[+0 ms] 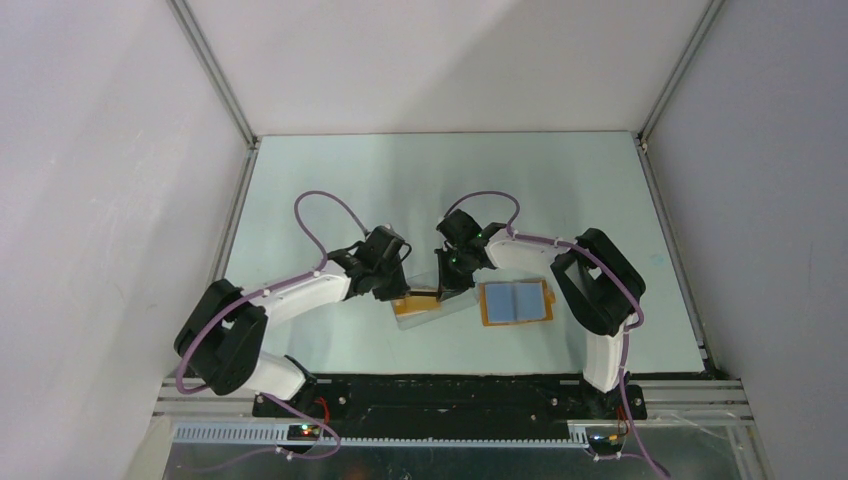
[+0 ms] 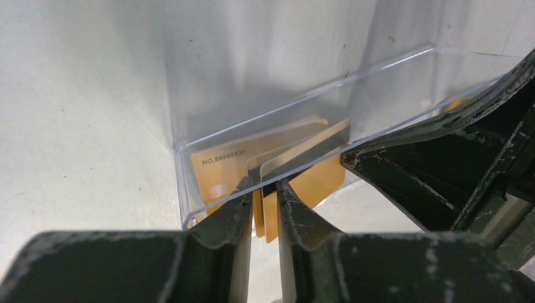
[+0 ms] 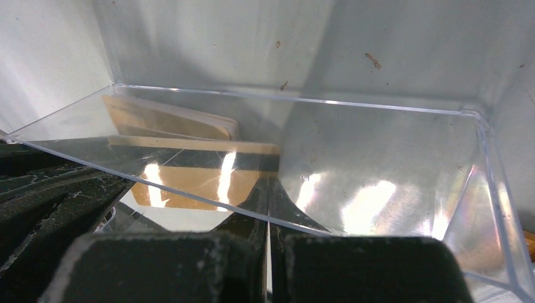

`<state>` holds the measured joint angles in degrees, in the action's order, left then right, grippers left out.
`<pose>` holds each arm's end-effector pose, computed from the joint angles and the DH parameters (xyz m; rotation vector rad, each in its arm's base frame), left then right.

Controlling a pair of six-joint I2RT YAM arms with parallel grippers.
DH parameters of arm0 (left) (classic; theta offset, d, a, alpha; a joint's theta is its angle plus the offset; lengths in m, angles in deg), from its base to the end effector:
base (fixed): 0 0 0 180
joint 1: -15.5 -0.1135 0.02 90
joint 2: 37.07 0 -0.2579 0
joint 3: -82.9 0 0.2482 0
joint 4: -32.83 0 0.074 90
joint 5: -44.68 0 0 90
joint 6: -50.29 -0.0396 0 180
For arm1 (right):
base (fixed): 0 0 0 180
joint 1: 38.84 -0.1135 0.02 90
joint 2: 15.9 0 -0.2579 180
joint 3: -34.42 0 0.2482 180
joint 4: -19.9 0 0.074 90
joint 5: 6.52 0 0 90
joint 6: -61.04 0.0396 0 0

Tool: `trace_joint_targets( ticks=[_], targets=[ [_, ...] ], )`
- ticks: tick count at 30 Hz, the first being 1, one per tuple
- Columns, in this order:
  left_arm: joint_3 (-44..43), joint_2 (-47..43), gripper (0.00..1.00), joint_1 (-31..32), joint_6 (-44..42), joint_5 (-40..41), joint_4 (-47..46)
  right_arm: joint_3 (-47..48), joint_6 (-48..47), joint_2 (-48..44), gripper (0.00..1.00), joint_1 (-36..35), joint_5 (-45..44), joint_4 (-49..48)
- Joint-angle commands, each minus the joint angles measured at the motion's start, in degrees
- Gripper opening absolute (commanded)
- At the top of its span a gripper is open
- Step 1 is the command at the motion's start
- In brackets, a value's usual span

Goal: Put the credit cards into the card holder
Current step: Pick up the credit card from the storage box.

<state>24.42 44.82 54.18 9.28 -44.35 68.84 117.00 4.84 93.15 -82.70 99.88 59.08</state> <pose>0.2106 -0.1677 0.1724 -0.2490 2.6908 -0.4952 0.2609 0.2662 0.1446 -0.3443 2.8830 0.7184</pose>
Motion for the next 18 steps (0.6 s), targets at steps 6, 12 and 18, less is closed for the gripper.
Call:
trace_joint_targets(
  ticks=[6, 12, 18],
  targets=[
    [-3.8, 0.3, 0.25, 1.9, -1.1, -4.8, -3.2, -0.8, -0.4, 0.8, 0.01, 0.5, 0.0, 2.1],
    [-4.1, 0.4, 0.36, 2.3, -1.0, -5.4, -3.5, -3.4, 0.6, -3.5, 0.41, 1.9, 2.4, -0.3],
    [-3.2, -1.5, 0.43, 2.3, -0.9, -4.9, -3.7, -6.1, 1.5, -1.6, 0.47, 3.1, 5.6, -3.9]
  ],
)
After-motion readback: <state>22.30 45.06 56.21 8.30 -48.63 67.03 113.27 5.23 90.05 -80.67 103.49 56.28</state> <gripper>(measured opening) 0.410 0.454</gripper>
